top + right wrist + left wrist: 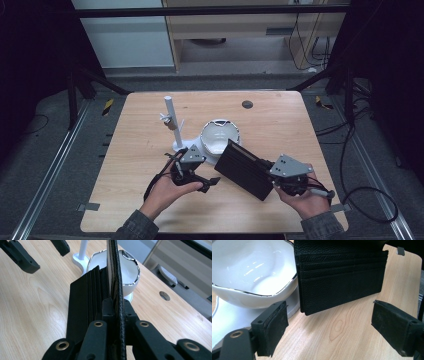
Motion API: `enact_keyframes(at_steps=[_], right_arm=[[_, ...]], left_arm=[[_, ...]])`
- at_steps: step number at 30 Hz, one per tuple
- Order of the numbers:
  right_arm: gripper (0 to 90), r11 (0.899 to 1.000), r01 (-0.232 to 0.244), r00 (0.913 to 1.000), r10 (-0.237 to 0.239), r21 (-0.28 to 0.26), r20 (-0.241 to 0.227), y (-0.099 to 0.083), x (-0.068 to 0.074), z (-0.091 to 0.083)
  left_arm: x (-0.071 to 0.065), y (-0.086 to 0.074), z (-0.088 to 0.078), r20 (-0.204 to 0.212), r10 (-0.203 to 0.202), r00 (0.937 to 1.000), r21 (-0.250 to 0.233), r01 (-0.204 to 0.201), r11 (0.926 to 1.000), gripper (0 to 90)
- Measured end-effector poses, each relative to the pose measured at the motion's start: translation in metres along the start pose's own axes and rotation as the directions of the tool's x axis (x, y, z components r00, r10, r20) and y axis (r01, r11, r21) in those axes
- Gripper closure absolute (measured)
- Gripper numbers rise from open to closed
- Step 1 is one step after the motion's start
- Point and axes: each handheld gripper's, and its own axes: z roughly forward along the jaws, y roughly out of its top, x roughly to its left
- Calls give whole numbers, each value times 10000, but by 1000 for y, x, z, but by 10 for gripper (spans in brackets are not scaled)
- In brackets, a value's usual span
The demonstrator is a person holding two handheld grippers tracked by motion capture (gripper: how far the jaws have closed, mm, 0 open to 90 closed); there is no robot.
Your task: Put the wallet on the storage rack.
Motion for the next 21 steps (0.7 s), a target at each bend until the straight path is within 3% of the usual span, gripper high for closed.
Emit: enact_keyframes(at_steps=[11, 21], right_arm=[[848, 9991, 53, 10000, -55, -420, -52, 9, -4, -7], [848, 9979, 211, 9996, -223, -619, -193, 16, -3, -9]], left_arm=[[6, 5, 0, 87, -223, 9997, -214, 225, 9995, 128], [11, 8, 0, 179, -173, 9997, -354, 179, 9992, 120]])
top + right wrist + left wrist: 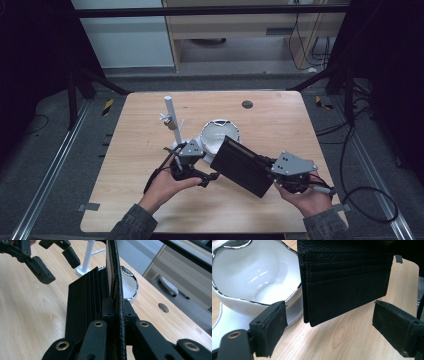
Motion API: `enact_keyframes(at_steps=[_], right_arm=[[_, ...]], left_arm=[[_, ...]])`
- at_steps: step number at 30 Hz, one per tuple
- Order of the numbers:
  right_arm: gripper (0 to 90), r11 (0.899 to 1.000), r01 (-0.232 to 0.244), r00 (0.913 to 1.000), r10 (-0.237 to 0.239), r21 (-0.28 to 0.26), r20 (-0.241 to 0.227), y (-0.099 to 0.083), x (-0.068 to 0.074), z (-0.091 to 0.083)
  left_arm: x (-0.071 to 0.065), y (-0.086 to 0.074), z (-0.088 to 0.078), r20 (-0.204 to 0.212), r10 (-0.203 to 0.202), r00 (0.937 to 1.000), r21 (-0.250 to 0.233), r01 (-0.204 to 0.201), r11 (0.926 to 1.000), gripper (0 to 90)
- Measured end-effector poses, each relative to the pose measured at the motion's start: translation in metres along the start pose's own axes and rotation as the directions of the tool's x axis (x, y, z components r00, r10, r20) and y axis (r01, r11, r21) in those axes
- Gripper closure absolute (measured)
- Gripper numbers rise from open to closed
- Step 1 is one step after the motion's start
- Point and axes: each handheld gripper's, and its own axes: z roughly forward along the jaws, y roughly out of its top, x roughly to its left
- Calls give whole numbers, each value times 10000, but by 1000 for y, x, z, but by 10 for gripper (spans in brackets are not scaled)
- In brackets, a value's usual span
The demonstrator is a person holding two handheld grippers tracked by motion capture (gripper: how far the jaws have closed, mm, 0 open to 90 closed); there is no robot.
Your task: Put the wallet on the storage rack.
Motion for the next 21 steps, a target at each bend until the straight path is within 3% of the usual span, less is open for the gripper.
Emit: enact_keyframes(at_steps=[14, 21], right_arm=[[848, 9990, 81, 9999, -86, -438, -131, 11, 0, -8], [848, 9981, 44, 9997, -58, -613, -229, 11, 0, -9]], left_arm=[[5, 11, 9, 325, -38, 9995, -24, 39, 10000, 124], [10, 19, 23, 775, -58, 9970, 293, 35, 9996, 169]])
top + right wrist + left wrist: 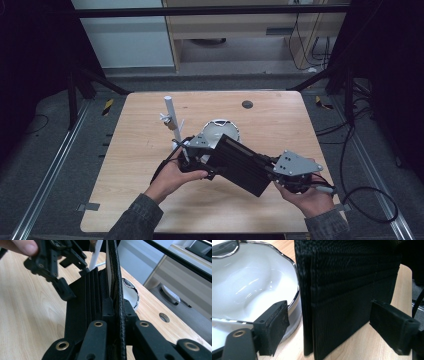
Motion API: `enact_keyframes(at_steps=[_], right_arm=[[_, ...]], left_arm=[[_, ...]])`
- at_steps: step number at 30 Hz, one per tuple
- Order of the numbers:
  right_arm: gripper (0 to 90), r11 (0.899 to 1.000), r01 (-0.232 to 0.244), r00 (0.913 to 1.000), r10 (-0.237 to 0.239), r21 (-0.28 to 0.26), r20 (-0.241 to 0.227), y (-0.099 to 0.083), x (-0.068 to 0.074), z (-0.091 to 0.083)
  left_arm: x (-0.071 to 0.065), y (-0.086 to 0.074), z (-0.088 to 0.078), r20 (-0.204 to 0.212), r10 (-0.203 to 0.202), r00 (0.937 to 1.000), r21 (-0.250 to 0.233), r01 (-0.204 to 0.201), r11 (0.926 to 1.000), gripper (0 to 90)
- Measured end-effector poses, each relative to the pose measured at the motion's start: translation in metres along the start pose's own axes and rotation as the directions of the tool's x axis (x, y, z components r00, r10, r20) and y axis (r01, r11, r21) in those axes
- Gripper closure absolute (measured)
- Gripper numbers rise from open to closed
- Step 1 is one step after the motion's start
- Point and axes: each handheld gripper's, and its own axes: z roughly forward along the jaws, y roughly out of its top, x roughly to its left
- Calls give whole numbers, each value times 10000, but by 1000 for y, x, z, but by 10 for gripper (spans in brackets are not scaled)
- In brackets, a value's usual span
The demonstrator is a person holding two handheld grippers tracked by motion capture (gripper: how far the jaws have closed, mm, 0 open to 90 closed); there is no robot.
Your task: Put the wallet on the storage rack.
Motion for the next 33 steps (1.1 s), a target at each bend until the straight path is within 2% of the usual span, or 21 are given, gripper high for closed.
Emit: enact_keyframes(at_steps=[3, 6, 7, 10, 12, 15, 18, 20, 24, 28, 31, 33], right_arm=[[848, 10000, -33, 10000, 33, -58, -16, -1, 0, 1], [848, 9999, -25, 10000, 24, -143, -88, -3, 0, 2], [847, 9999, -3, 9999, 1, -128, -126, -4, 0, 2], [845, 9999, 120, 9998, -119, 25, -182, -9, 1, 4], [844, 10000, 45, 9997, -46, -37, -242, -14, 1, 3], [834, 9999, 34, 9998, -31, 130, -209, -21, 1, 3], [837, 10000, 8, 9999, -8, 38, -128, -27, 2, 2], [836, 9998, -94, 9999, 92, -159, -135, -29, 4, 1], [802, 9992, -339, 9992, 335, -207, -205, -34, 6, 2], [663, 9960, -855, 9955, 844, -255, -429, -41, 10, 7], [479, 9908, -1339, 9897, 1329, -172, -530, -50, 15, 15], [313, 9844, -1758, 9826, 1752, -45, -613, -58, 20, 23]], left_arm=[[2, 2, 5, 244, -40, 9997, 119, 37, 9999, 205], [5, 3, 7, 488, -183, 9986, 244, 171, 9996, 312], [4, 4, 6, 572, -173, 9982, 270, 158, 9995, 394], [3, 5, 0, 653, -227, 9976, 498, 195, 9986, 561], [0, 7, -9, 647, -77, 9979, 633, 36, 9980, 649], [-5, 14, -22, 716, -51, 9974, 494, 15, 9988, 786], [-14, 25, -34, 467, 247, 9986, 752, -282, 9968, 803], [-19, 31, -41, 346, 188, 9992, 749, -214, 9970, 805], [-25, 43, -51, 286, 152, 9995, 695, -172, 9974, 809], [-26, 56, -56, 19, 117, 9999, 764, -119, 9970, 812], [-24, 70, -60, -381, 313, 9988, 989, -274, 9947, 813], [-22, 78, -63, -515, 373, 9980, 1066, -316, 9938, 812]])
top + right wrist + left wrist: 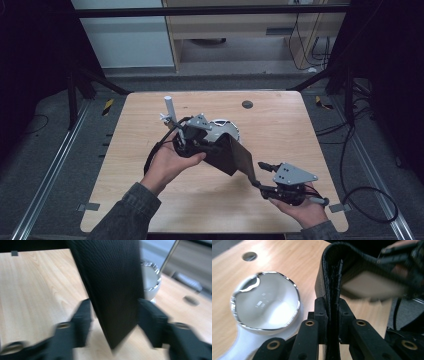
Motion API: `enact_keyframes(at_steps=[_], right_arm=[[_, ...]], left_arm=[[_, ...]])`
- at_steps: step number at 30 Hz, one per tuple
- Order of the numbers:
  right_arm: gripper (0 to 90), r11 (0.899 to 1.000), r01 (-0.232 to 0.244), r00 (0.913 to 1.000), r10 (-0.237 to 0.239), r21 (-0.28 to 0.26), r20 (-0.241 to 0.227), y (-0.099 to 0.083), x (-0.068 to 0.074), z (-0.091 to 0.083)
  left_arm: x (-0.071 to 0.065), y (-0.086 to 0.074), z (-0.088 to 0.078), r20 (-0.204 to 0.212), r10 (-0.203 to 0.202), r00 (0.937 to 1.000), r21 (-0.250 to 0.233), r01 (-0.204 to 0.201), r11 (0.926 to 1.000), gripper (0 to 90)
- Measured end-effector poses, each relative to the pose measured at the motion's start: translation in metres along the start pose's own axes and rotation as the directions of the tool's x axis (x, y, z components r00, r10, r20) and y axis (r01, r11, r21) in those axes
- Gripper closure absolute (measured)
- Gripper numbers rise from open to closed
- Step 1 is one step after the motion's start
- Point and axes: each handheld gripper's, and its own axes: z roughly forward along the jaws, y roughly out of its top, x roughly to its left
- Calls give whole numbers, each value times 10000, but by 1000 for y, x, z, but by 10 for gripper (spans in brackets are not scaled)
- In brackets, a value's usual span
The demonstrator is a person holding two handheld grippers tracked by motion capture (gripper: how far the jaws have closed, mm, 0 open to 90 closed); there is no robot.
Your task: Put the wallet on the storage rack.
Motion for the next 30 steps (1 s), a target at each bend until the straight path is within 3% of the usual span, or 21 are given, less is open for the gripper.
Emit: enact_keyframes(at_steps=[2, 4, 7, 11, 14, 16, 20, 26, 28, 30], right_arm=[[218, 9993, -323, 9995, 322, 202, 8, -10, 1, 6], [172, 9976, -653, 9974, 645, 235, 313, -22, -2, 9], [130, 9882, -1432, 9873, 1390, 539, 764, -33, -10, 12], [93, 9551, -2661, 9544, 2422, 1301, 1746, -51, -27, 18], [77, 9312, -3165, 9318, 2694, 1808, 2434, -62, -37, 21], [73, 9233, -3347, 9224, 2800, 1884, 2661, -65, -41, 21], [66, 8947, -4005, 8979, 3403, 1975, 2794, -70, -46, 25], [68, 8831, -4131, 8937, 3462, 2226, 2852, -74, -46, 30], [67, 8833, -4104, 8943, 3411, 2268, 2898, -75, -48, 31], [65, 8774, -4212, 8901, 3512, 2299, 2906, -76, -49, 32]], left_arm=[[2, 9, -5, -158, 73, 9998, 53, -72, 10000, 812], [1, 17, -10, -492, 255, 9985, 101, -250, 9996, 812], [1, 27, -20, -635, 258, 9976, -128, -267, 9996, 812], [2, 36, -28, -820, 268, 9963, -319, -295, 9991, 811], [4, 39, -32, -978, 245, 9949, -381, -283, 9989, 811], [5, 39, -34, -998, 221, 9948, -436, -265, 9987, 812], [8, 40, -39, -1171, 217, 9929, -412, -267, 9988, 811], [14, 42, -47, -1418, 39, 9899, -610, -127, 9981, 812], [16, 43, -49, -1460, -25, 9893, -655, -72, 9978, 812], [20, 44, -50, -1585, -116, 9873, -690, 7, 9976, 811]])
